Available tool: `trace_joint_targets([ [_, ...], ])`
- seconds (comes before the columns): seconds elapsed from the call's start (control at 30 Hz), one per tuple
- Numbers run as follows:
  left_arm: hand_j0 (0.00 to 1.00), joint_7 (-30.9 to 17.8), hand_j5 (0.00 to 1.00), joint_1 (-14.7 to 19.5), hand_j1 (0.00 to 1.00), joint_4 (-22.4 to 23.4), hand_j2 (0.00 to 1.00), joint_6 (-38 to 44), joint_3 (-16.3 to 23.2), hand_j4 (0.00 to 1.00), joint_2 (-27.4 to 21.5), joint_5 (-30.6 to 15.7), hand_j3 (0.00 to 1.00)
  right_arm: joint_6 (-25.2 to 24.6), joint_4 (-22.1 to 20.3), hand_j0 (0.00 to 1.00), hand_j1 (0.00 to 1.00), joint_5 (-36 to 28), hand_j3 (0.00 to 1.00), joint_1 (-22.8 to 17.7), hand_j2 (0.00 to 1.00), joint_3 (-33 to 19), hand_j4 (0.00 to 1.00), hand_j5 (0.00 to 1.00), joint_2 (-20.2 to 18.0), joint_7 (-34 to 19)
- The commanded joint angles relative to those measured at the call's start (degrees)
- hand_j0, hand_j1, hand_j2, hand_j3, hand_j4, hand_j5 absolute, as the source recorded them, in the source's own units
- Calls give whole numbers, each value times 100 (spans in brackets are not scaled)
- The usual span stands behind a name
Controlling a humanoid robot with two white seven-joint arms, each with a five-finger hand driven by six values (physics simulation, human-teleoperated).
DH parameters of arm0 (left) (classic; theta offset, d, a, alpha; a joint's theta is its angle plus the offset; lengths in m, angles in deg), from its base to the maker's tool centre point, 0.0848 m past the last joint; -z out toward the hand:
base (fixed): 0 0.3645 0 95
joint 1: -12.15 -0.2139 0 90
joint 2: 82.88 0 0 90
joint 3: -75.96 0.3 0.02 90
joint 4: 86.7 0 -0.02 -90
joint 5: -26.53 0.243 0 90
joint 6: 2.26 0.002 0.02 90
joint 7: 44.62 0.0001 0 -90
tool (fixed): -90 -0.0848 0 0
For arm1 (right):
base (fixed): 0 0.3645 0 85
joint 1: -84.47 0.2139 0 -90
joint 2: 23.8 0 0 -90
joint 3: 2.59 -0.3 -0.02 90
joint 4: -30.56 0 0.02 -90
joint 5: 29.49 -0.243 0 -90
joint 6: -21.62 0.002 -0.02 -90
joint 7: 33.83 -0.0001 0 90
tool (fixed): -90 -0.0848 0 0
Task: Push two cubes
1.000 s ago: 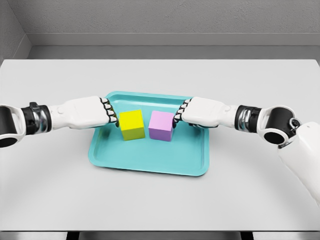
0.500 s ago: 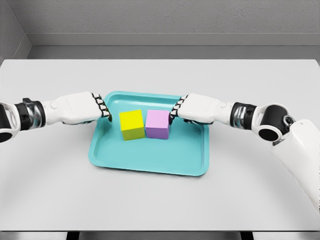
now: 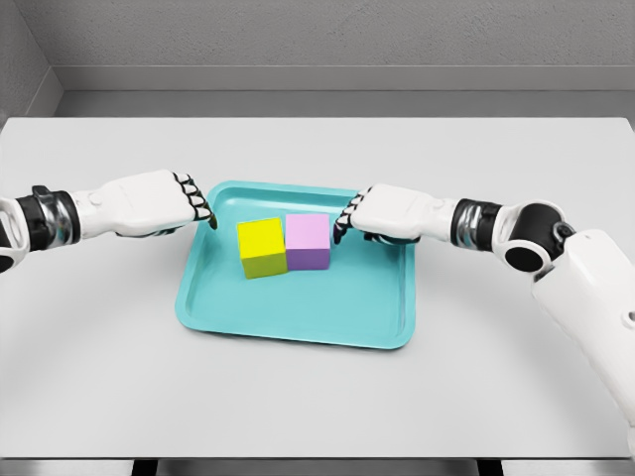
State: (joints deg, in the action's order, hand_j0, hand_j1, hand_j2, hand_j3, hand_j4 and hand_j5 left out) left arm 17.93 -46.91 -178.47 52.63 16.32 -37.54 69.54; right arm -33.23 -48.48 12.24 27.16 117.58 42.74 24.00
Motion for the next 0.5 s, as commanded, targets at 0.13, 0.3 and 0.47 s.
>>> trace_joint_targets([
  [0.13, 70, 3, 70, 18, 70, 0, 70, 11, -22, 70, -61, -65, 70, -15, 99, 60, 60, -25, 60, 35, 60, -3, 60, 60, 148, 1],
  [0.3, 71, 3, 71, 9, 71, 18, 71, 11, -197, 71, -395, -302, 71, -15, 134, 60, 60, -25, 60, 53, 60, 6, 60, 60, 165, 1],
  [0.47, 71, 3, 71, -9, 71, 71, 71, 11, -294, 71, -412, -364, 71, -15, 222, 60, 60, -25, 60, 106, 60, 24, 60, 60, 192, 1],
])
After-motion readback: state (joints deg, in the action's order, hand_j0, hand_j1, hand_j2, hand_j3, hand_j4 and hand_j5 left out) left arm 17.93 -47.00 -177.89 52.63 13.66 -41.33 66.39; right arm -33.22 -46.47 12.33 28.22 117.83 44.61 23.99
